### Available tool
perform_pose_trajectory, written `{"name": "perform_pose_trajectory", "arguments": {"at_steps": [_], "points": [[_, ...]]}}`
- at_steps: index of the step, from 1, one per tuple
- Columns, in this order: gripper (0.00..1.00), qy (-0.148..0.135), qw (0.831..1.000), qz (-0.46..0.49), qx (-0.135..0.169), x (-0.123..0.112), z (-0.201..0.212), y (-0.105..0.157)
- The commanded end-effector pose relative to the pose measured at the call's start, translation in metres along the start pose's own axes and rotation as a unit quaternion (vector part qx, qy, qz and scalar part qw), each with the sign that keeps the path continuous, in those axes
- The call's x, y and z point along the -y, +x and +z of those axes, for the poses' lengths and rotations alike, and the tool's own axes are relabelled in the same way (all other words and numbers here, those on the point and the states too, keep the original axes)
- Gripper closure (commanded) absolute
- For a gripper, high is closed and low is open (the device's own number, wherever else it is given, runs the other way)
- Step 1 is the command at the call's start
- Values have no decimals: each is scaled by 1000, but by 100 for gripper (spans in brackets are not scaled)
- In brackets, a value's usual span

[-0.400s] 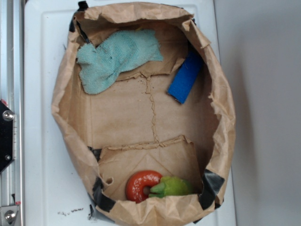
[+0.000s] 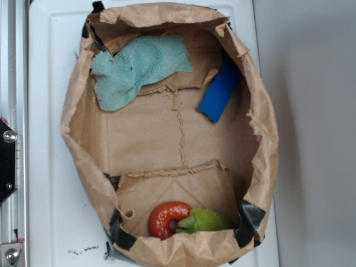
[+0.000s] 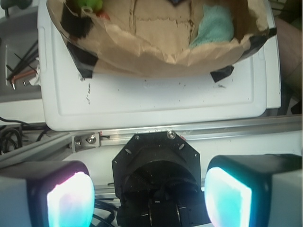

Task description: Grab the blue cloth.

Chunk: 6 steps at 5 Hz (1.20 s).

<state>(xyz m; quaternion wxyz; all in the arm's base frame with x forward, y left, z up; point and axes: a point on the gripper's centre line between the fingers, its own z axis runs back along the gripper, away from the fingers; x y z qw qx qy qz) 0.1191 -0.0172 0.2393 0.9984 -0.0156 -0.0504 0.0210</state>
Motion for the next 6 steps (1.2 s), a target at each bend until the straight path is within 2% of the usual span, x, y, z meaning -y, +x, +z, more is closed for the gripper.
{"name": "perform_pose_trajectory", "arguments": {"at_steps": [1,2,3,4,5,6], "points": [[0,71,992,92,-46,8,-36,97],[0,83,993,86,-20,-14,-52,128],[0,85,995,52,7,-48,-68,126],[0,83,996,17,20,-76,-89,123],[0,93,995,20,-6,-97,-119,121],[0,85,995,36,-22,-109,-138,121]]}}
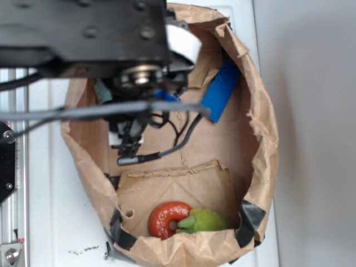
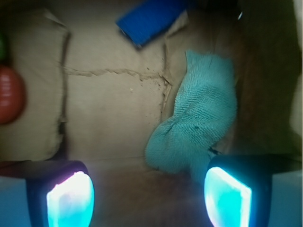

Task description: Grab the blue cloth.

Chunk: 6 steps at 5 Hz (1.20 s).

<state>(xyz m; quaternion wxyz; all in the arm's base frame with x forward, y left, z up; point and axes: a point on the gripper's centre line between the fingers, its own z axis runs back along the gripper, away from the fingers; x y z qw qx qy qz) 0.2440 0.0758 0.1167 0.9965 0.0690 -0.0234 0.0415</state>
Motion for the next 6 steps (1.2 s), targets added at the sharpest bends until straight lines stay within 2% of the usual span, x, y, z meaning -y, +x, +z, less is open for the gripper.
{"name": "perform_pose_trajectory", "arguments": {"at_steps": [1,4,5,6], "points": [[0,-1,1000,19,1,-16,-9,6],[0,-1,1000,19,1,-16,-9,6],[0,8,1000,1,-10,-19,-49,12],[0,56,998,19,-5,-19,-80,23]]}}
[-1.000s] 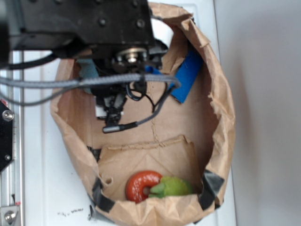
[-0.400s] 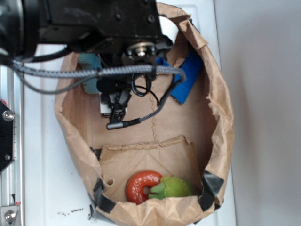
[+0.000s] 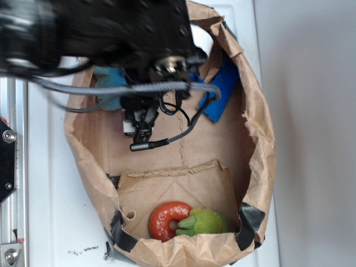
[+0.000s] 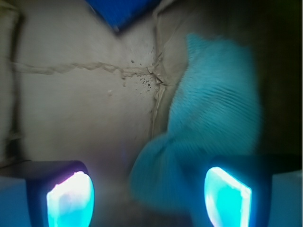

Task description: Grab the blue cloth.

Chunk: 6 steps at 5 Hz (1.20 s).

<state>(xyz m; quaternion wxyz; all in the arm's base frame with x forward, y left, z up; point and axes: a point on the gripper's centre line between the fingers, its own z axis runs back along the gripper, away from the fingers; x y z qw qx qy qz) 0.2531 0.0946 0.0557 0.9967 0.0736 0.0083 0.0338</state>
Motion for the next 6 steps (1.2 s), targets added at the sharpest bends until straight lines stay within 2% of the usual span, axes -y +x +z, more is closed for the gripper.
{"name": "perform_pose_trajectory", "arguments": {"at_steps": [1,2,3,4,6], "points": [[0,78,993,68,53,-22,-24,21],[100,81,991,81,63,-24,-26,20],[100,111,988,88,68,-20,-30,20],[100,103,988,83,79,-19,-24,17],[100,98,989,81,79,-18,-19,15]]}}
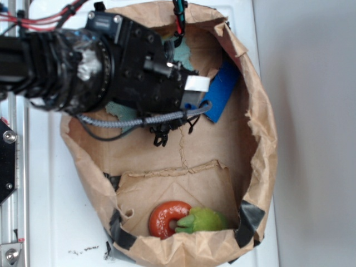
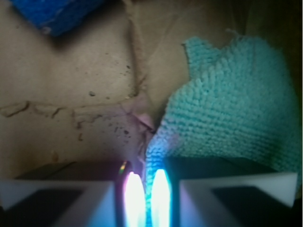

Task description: Grab the blue cloth.

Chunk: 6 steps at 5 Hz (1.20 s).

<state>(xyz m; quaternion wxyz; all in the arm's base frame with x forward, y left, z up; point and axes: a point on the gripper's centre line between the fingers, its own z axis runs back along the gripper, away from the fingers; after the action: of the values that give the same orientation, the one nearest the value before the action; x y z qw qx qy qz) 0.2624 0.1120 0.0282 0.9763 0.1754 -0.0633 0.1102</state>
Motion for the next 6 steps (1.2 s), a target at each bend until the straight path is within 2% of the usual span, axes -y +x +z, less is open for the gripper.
{"name": "perform_pose_trajectory", "arguments": {"at_steps": [1,2,3,4,5,6], "points": [[100,-33,999,-5,3,-13,27,5],[100,-88,996,-9,-2,-23,68,3],[100,-126,992,-20,-5,-28,97,2],[100,-122,992,-15,-10,-22,118,1],[100,-105,994,0,-16,-16,125,4],[0,-85,996,-11,-27,-13,109,9]]}}
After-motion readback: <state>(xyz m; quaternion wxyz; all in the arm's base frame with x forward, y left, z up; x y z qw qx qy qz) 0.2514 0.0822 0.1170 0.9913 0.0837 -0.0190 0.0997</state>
